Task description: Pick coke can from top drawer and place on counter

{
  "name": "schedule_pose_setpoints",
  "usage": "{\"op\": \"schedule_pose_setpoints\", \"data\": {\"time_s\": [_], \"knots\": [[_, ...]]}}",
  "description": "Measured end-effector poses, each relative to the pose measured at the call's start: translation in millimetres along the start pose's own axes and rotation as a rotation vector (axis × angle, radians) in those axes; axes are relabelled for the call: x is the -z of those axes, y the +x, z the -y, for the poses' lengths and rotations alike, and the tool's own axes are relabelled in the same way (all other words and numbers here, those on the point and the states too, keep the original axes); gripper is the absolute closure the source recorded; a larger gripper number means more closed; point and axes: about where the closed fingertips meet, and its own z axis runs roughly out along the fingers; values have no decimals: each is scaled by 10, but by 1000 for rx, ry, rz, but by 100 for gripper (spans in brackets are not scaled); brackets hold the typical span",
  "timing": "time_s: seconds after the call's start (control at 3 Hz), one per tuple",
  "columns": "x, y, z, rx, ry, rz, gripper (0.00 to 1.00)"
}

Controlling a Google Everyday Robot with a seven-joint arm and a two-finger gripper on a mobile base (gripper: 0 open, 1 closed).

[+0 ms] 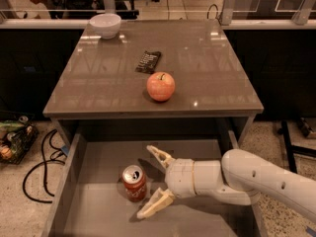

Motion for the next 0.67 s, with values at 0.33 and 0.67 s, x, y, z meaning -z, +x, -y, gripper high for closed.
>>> {"op": "schedule_pose_setpoints", "data": {"time_s": [0.33, 0.67], "knots": [[-71, 57, 37, -60, -14, -7, 0], [-130, 89, 58, -98, -32, -7, 18]]}}
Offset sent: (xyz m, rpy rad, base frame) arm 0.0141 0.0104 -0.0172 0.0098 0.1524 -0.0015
